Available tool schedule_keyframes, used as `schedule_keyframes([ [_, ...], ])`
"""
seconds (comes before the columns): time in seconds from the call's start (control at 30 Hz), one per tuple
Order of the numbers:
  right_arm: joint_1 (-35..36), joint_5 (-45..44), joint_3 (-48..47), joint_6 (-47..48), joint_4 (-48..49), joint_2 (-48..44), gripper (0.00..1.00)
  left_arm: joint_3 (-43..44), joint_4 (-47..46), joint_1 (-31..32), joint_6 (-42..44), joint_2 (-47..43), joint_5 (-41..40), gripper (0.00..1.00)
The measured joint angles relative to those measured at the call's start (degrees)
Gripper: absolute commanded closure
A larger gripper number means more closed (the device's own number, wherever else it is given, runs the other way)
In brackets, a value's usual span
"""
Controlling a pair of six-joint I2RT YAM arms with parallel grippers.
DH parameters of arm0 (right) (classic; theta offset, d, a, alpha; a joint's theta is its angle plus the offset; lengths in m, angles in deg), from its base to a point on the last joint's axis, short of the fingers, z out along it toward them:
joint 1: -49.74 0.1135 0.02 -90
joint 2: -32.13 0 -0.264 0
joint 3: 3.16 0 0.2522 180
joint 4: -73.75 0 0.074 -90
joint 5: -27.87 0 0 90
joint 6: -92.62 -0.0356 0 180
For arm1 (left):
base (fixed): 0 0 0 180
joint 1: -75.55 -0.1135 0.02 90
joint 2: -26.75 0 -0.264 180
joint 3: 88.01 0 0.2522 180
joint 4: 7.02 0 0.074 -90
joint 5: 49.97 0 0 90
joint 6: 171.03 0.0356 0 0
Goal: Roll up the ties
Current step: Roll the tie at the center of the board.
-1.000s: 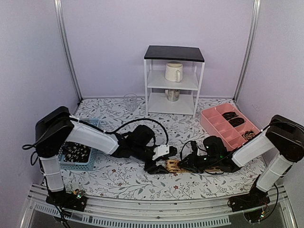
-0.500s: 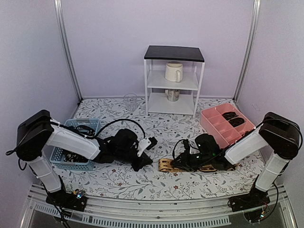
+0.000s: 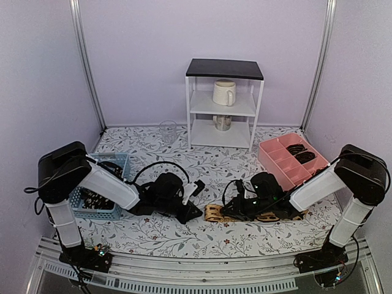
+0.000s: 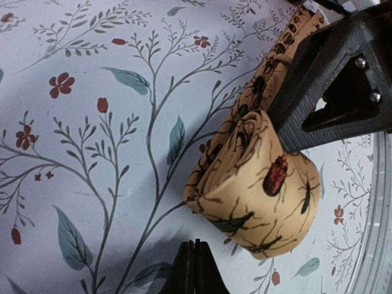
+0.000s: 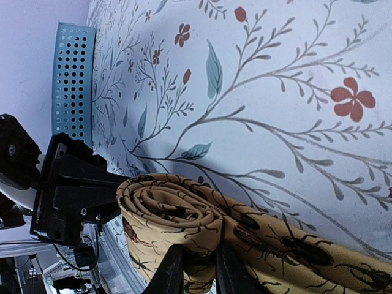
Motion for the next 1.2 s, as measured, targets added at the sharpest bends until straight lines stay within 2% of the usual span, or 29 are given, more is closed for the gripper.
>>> schedule_keyframes([
  [0.4,0.0,-0.39,-0.02,1.01,-1.31,-0.76,0.81,0.55,-3.58,0.55,-2.97,1.7,3.8,1.0],
  [1.2,-0.74,-3.89,2.43,2.91,-5.05,-4.92,0.8,5.97,-3.02,0.9,-3.63,1.97,7.65,1.0],
])
